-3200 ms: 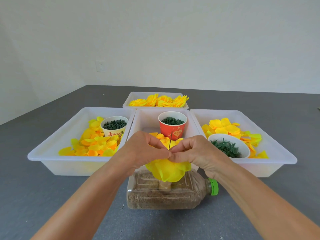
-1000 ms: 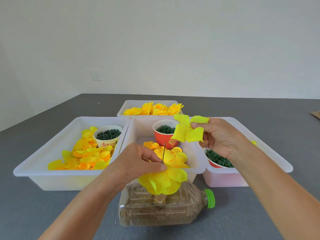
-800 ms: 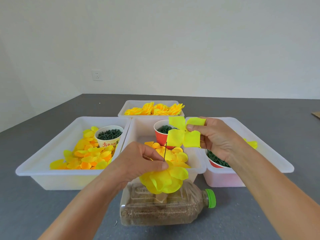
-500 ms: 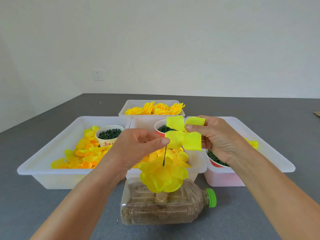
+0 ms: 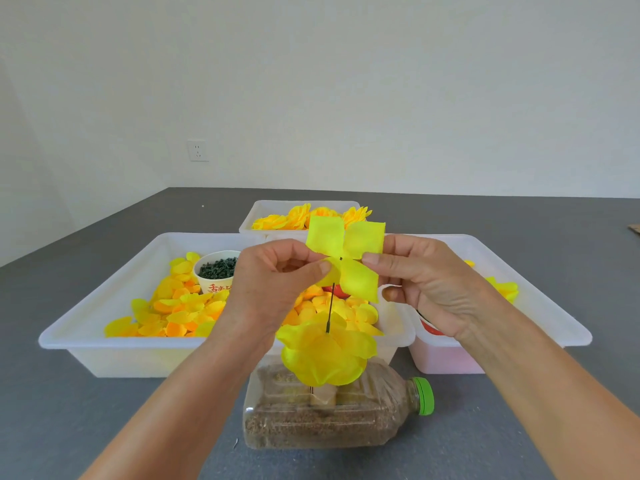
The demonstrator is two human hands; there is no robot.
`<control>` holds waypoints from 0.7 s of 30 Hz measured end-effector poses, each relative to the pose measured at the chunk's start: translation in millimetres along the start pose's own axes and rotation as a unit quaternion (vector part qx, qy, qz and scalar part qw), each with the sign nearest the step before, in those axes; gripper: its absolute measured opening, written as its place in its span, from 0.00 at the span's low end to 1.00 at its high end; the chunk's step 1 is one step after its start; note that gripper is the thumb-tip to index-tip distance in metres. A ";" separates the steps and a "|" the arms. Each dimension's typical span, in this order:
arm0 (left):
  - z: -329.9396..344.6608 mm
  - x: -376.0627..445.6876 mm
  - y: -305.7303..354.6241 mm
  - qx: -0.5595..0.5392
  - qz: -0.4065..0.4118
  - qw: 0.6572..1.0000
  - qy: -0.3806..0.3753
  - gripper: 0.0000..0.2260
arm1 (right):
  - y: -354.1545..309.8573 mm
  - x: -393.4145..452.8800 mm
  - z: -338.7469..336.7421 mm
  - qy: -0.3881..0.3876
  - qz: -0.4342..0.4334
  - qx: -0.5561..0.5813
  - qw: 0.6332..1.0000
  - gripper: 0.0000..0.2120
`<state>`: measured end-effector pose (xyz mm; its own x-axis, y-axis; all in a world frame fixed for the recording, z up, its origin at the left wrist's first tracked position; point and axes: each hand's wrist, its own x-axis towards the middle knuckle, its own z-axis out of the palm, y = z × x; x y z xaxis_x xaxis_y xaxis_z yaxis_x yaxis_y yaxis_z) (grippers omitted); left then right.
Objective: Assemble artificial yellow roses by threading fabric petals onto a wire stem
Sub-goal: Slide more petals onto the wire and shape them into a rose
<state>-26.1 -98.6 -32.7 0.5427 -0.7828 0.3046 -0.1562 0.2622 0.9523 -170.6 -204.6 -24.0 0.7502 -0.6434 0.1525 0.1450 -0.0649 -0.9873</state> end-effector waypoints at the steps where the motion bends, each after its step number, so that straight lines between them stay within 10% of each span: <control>1: 1.0 0.8 -0.5 0.000 0.012 1.000 0.010 0.07 | -0.5 -0.5 0.5 -0.001 -0.009 0.000 1.000 0.16; 7: 5.8 2.3 -3.2 0.067 0.182 0.973 0.127 0.11 | -7.4 -0.7 -0.3 0.025 0.022 0.076 0.997 0.17; 14: 6.1 2.4 -2.7 0.230 0.426 0.848 0.216 0.06 | -15.6 -3.1 6.3 -0.009 0.131 0.095 0.987 0.22; 21: 9.8 0.3 -8.6 0.252 0.448 0.840 0.174 0.10 | -16.4 -4.7 17.0 -0.026 0.094 0.142 0.985 0.08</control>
<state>-32.7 -106.7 -40.6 0.2154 -0.1631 0.9628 -0.9126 0.3172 0.2579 -165.6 -187.6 -7.8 0.8125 -0.5825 -0.0231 0.1682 0.2722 -0.9474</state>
